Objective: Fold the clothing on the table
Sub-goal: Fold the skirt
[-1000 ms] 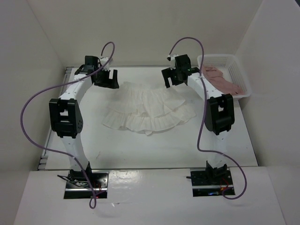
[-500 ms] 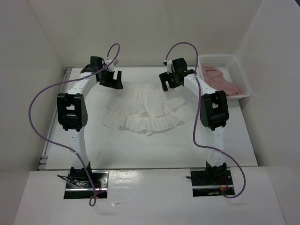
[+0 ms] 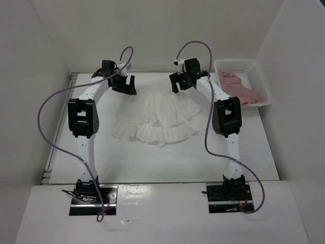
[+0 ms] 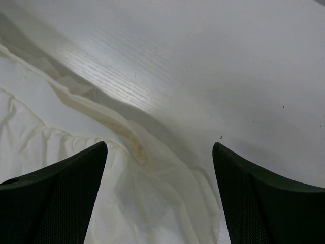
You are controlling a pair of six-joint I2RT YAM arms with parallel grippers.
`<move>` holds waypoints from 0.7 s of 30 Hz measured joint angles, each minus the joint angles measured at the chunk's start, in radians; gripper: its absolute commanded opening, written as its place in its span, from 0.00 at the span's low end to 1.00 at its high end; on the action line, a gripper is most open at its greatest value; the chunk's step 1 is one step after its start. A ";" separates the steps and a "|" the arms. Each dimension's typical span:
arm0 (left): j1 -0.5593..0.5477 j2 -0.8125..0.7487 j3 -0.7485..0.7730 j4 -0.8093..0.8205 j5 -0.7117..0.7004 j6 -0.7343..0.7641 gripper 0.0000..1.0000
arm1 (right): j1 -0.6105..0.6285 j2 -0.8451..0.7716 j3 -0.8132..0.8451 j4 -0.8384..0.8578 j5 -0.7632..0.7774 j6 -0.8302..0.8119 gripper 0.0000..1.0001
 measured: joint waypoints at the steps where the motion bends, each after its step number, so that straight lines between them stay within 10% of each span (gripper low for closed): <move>1: 0.000 0.008 0.013 -0.006 0.000 0.000 0.98 | 0.000 0.018 0.022 -0.003 -0.003 0.000 0.88; 13: -0.003 0.038 0.056 -0.027 0.002 0.014 0.95 | 0.000 0.093 0.092 -0.054 -0.023 0.001 0.84; 21: -0.003 0.039 0.049 -0.043 0.019 0.048 0.87 | -0.005 0.080 -0.002 -0.037 -0.030 -0.007 0.60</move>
